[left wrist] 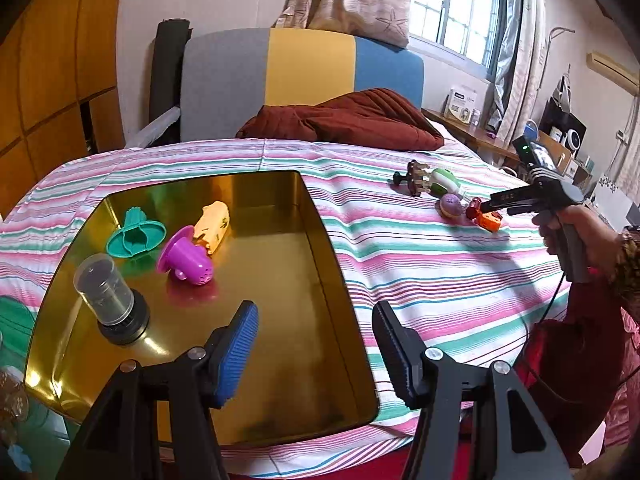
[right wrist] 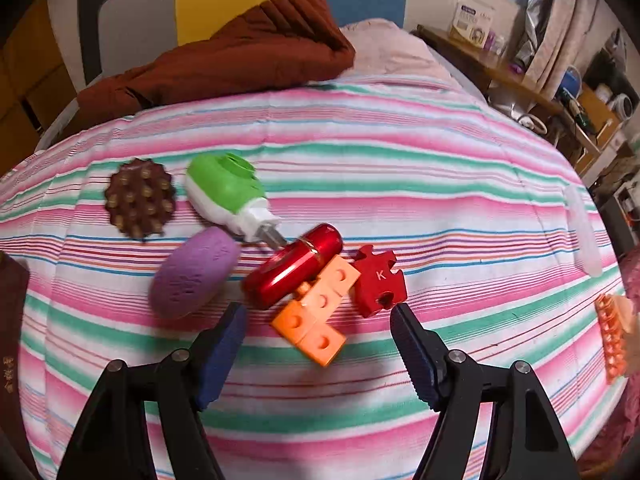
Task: Organize rigid objects
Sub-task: 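Move both tools from the gold tray back toward the remaining toys, then grasp the orange linked cubes with the right tool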
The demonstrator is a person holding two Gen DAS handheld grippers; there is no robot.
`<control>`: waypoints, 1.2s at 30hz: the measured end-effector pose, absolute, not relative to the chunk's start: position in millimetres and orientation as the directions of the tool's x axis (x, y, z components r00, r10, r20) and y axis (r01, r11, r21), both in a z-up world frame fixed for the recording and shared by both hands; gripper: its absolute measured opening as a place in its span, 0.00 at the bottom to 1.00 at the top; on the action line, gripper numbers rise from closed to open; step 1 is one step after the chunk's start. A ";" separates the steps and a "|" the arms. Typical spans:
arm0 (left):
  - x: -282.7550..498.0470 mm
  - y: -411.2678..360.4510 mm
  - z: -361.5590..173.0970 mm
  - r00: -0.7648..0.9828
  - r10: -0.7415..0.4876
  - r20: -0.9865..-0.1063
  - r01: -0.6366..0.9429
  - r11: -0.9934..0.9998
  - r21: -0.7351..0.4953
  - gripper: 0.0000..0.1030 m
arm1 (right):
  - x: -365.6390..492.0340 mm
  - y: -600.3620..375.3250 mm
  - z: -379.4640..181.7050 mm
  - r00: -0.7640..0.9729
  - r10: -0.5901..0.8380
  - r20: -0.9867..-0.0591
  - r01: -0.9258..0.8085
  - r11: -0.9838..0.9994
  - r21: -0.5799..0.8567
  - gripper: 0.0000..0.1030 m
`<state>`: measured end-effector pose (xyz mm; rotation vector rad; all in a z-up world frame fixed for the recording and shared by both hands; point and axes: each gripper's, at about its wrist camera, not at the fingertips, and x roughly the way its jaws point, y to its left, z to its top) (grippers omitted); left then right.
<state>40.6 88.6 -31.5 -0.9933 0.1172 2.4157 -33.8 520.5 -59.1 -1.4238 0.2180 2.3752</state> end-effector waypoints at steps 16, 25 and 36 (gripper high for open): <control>45.1 153.9 -23.7 -0.521 0.488 -0.701 -0.622 -0.779 -0.079 0.58 | -40.9 525.2 -81.8 -0.416 0.085 -0.905 -0.360 -0.930 0.079 0.40; 19.3 216.3 -10.3 -0.457 0.534 -0.712 -0.664 -0.737 -0.127 0.58 | -30.7 527.9 -85.5 -0.388 0.017 -0.921 -0.370 -0.919 0.139 0.41; -23.3 317.7 -34.3 -0.381 0.501 -0.777 -0.691 -0.713 -0.121 0.58 | -26.3 523.8 -85.7 -0.394 0.028 -0.919 -0.351 -0.928 0.122 0.41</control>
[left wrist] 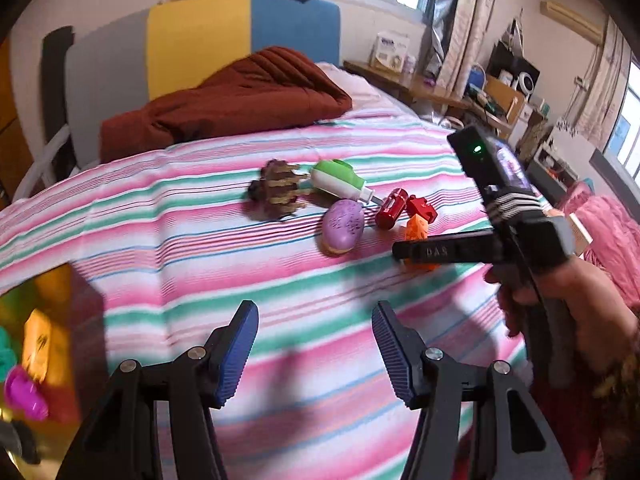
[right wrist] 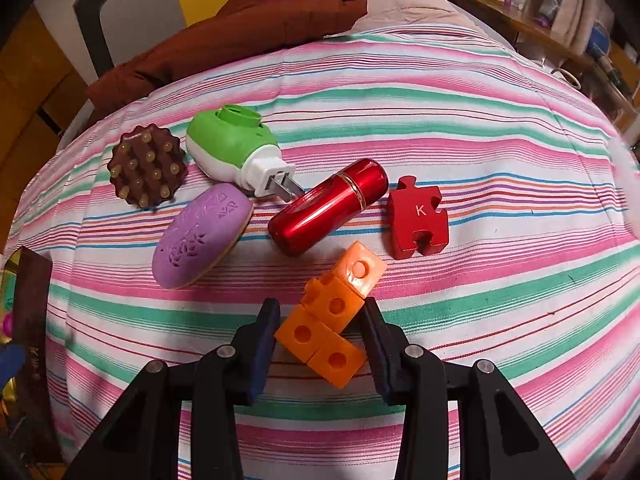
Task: Organize rigid objects
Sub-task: 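Grasp the orange linked cubes with the right tool, then grasp the lavender oval box with the left tool while the right tool holds the orange cubes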
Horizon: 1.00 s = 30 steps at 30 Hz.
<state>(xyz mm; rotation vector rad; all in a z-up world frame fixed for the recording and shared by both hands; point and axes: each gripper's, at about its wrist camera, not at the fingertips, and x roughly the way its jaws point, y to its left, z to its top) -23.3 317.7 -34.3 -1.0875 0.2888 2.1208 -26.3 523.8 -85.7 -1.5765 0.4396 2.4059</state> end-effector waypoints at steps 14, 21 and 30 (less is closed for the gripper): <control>-87.8 400.4 -83.2 -0.264 0.489 -0.831 -0.677 -0.708 -0.201 0.58 | -24.4 546.4 -85.4 -0.399 0.032 -0.916 -0.448 -0.879 0.164 0.40; -100.5 426.7 -91.9 -0.269 0.492 -0.828 -0.676 -0.709 -0.201 0.54 | -24.3 547.9 -85.6 -0.403 0.023 -0.915 -0.454 -0.873 0.178 0.41; -79.9 420.8 -102.3 -0.346 0.513 -0.785 -0.757 -0.648 -0.090 0.43 | -28.7 550.0 -88.5 -0.402 0.025 -0.915 -0.450 -0.876 0.174 0.41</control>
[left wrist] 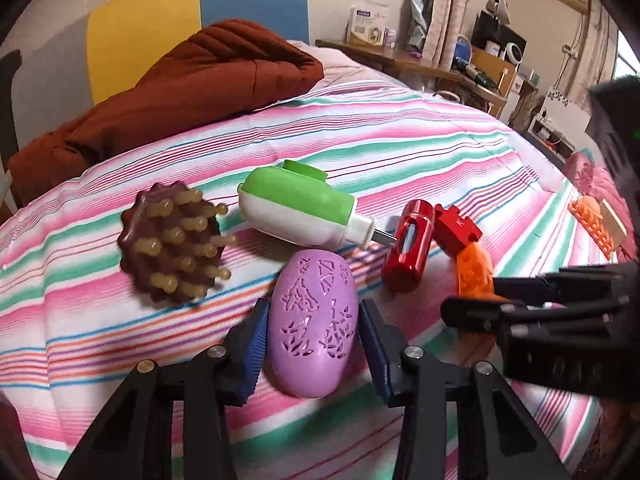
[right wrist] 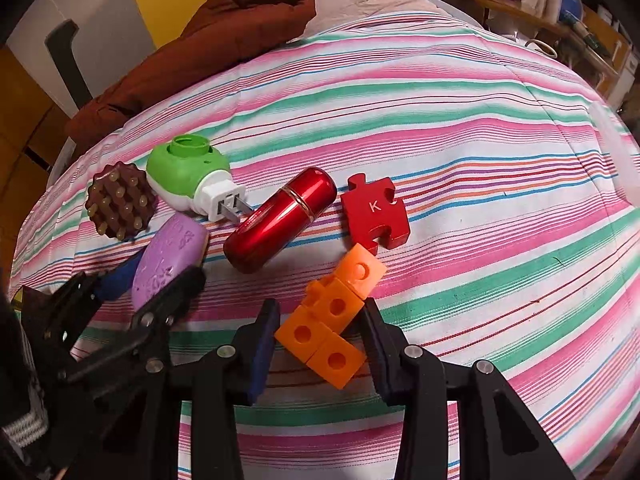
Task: Organize rigid objects
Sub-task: 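Grasp the lavender oval box with the left tool while the right tool holds the orange cubes, then carry the lavender box into the gold tray and open the left tool while the right tool holds the cubes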
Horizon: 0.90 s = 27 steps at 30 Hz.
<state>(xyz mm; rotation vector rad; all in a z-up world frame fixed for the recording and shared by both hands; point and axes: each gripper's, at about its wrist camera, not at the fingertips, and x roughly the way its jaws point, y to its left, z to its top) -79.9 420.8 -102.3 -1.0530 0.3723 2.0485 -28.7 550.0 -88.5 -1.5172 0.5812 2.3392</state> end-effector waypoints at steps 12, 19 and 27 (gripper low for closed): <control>-66.1 379.7 -102.6 -0.343 0.545 -0.765 -0.715 -0.680 -0.163 0.43 | -31.9 546.6 -88.0 -0.395 0.051 -0.917 -0.432 -0.891 0.137 0.41; -49.4 348.8 -102.3 -0.335 0.562 -0.757 -0.709 -0.679 -0.191 0.43 | -32.9 546.1 -85.5 -0.406 0.054 -0.912 -0.410 -0.903 0.129 0.40; -18.4 319.2 -97.8 -0.363 0.553 -0.750 -0.732 -0.667 -0.138 0.43 | -35.0 520.8 -79.7 -0.442 -0.073 -0.894 -0.256 -0.945 0.204 0.40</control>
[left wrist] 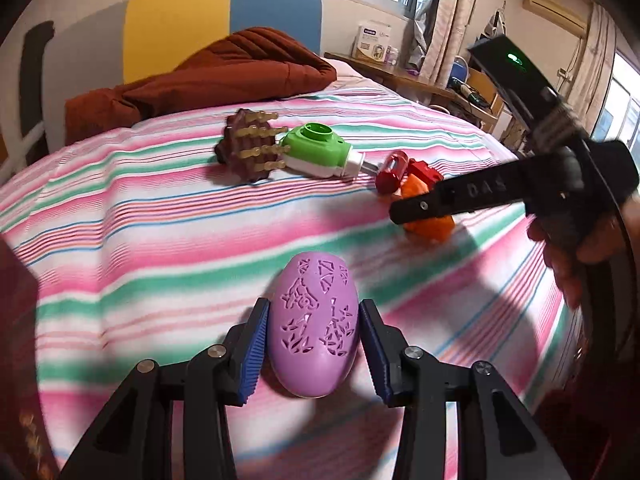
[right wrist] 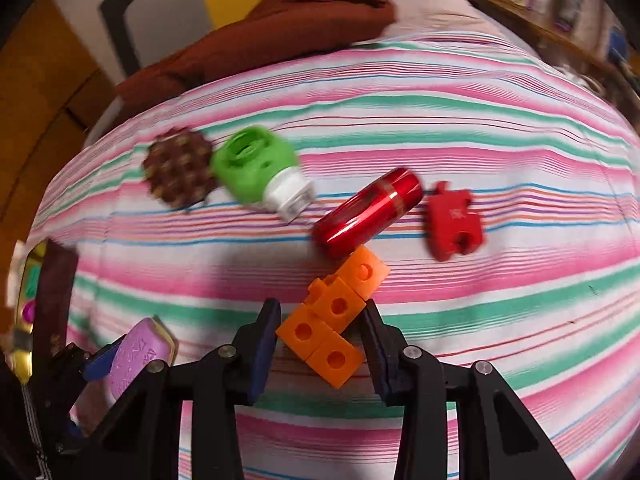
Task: Organize rigid objects
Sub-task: 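Carry the lavender box into the gold tray and open the left tool while the right tool holds the cubes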
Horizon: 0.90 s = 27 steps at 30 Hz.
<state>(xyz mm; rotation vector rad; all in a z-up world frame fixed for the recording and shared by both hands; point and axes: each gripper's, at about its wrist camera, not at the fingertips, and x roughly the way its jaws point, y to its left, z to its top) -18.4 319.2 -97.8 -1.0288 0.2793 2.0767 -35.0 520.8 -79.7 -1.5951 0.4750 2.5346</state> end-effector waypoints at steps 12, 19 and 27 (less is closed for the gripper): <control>15.1 232.1 -64.1 -0.420 0.596 -0.684 -0.650 -0.724 -0.231 0.43 | -33.9 504.3 -76.1 -0.445 -0.211 -0.870 -0.143 -0.943 0.302 0.40; 15.7 175.3 -33.1 -0.508 0.608 -0.610 -0.577 -0.766 -0.283 0.43 | -33.7 477.9 -79.2 -0.428 -0.211 -0.879 -0.028 -0.969 0.246 0.40; 10.1 119.5 -24.6 -0.600 0.540 -0.591 -0.481 -0.833 -0.273 0.43 | -42.5 474.7 -86.2 -0.432 -0.200 -0.880 -0.021 -0.973 0.232 0.40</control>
